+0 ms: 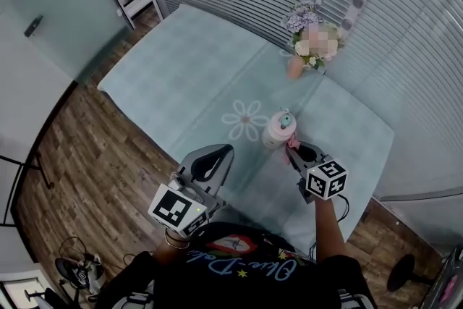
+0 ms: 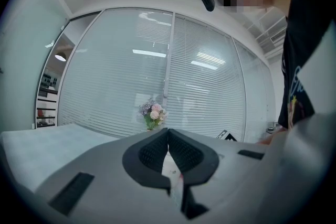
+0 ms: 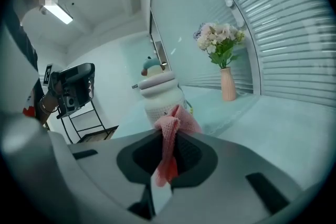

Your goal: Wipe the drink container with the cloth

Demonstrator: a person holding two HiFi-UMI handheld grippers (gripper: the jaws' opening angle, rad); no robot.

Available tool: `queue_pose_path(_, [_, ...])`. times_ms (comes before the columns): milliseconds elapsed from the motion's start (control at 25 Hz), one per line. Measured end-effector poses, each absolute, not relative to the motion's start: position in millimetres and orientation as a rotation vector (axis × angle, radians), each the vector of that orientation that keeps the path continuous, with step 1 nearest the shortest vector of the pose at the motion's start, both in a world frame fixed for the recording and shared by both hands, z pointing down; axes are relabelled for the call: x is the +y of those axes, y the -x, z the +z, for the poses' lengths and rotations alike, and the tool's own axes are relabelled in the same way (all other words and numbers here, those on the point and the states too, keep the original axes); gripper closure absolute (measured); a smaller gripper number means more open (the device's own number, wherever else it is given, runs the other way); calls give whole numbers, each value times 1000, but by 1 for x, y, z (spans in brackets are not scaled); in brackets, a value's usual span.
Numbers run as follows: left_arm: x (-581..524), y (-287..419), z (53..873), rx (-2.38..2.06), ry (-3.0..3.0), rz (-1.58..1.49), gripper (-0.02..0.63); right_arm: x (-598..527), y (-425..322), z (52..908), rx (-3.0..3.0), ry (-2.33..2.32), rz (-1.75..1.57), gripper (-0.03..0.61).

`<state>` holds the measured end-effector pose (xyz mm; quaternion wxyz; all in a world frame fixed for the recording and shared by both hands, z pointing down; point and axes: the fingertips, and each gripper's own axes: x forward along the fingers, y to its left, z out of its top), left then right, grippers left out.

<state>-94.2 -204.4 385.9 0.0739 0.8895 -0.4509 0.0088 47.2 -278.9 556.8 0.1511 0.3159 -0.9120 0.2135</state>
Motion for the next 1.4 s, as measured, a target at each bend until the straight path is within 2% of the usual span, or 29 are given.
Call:
queue_pose_path(560, [-219, 134, 400, -1292, -2693, -13, 609, -282, -45, 610, -2356, -1012, 635, 546])
queue_pose_path(880, [-221, 135, 399, -1193, -2758, -40, 609, -282, -46, 613, -2311, -1160, 633, 546])
queue_pose_path(1200, [-217, 125, 399, -1112, -2794, -63, 609, -261, -70, 552, -2362, -1440, 554, 548])
queue_pose_path(1400, [-216, 124, 400, -1095, -2792, -74, 609, -257, -55, 490, -2549, -1511, 428, 548])
